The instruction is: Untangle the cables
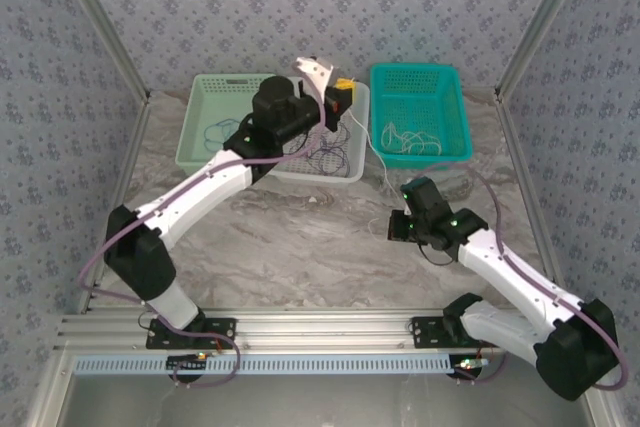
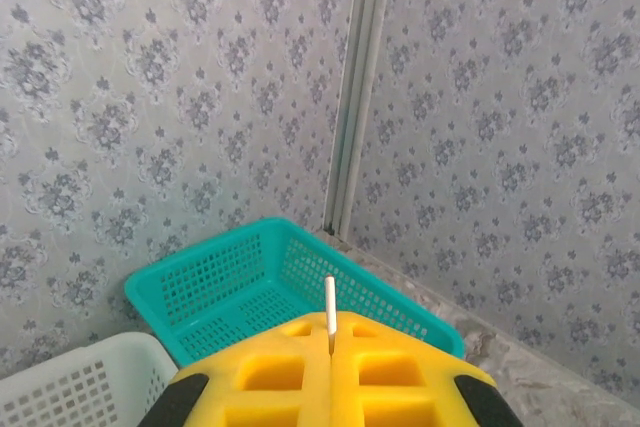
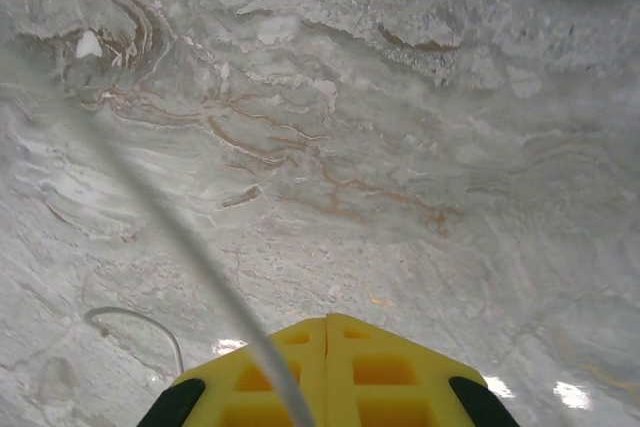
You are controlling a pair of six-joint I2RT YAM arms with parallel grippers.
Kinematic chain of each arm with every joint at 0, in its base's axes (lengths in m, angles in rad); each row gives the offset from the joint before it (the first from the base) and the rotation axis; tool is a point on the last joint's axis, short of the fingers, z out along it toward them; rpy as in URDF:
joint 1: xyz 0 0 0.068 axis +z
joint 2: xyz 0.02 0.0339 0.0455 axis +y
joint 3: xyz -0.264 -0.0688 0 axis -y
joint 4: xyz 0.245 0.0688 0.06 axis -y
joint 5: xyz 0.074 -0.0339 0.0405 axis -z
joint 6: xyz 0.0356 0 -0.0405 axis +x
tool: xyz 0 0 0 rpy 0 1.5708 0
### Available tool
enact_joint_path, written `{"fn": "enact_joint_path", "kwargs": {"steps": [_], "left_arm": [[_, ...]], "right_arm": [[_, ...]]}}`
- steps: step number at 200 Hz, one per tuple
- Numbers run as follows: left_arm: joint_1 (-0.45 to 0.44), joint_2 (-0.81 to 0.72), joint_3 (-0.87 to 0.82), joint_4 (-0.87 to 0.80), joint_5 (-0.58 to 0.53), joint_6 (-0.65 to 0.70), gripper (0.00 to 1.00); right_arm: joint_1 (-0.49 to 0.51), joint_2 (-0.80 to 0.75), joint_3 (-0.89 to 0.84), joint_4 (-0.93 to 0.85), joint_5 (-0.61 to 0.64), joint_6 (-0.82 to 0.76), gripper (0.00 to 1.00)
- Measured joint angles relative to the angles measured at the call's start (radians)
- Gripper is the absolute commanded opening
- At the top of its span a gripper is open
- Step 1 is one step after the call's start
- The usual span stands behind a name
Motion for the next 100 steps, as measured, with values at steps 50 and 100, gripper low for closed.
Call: {"fn": "enact_joint_path", "kwargs": {"steps": [50,100], "left_arm": [[0.058,0.239,0.257,-0.094,0.06,-0.001,0.05],[0.069,0.64,0.815,-0.248,0.151,-0.034,0.29]], "right_arm": [[-0.181,0.029,0.111,-0.04,-0.037,-0.11,0.0],[-0.43,0.305,0.454,0.01,-0.164,-0.174,0.0]]}}
